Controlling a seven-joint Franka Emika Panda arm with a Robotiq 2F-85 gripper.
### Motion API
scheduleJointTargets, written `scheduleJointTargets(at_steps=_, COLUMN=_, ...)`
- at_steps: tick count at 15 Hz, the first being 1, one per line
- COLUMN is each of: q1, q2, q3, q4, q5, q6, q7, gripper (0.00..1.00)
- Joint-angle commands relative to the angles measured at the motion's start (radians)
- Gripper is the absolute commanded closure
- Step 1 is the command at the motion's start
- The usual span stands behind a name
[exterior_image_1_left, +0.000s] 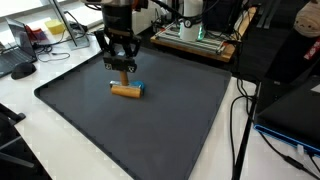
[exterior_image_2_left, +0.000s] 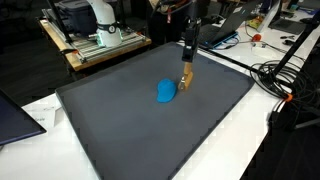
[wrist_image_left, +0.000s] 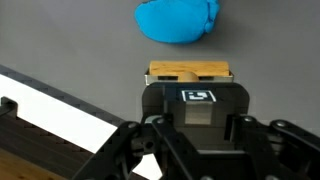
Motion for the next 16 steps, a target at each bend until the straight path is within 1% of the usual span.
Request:
scheduleJointTargets(at_steps=1, q1=-0.089, q2=-0.040, q3=0.015, q4=-0.002, q5=0.208, q6=-0.010, q7=-0.213, gripper=0.77)
scheduleJointTargets(at_steps=3, q1=-0.131, q2=-0.040, q3=0.013, q4=0.016, q5=0.308, q6=-0.037, q7=-0.318, gripper=0.77)
scheduleJointTargets(at_steps=6, q1=-0.182, q2=-0.023, q3=0.004, q4=0.065, q5=0.417, q6=-0.111, q7=-0.426, gripper=0.77)
scheduleJointTargets(at_steps=9, q1=-0.218, q2=0.003, q3=-0.011, q4=0.126, q5=0.483, q6=-0.209, q7=-0.498, gripper=0.77)
scheduleJointTargets(at_steps=13, q1=-0.255, q2=0.045, q3=-0.030, q4=0.210, q5=0.557, q6=-0.310, q7=-0.564, gripper=0.77)
scheduleJointTargets(at_steps=16, q1=-0.282, q2=0.109, q3=-0.040, q4=0.296, q5=0.600, q6=-0.386, q7=-0.599, gripper=0.77)
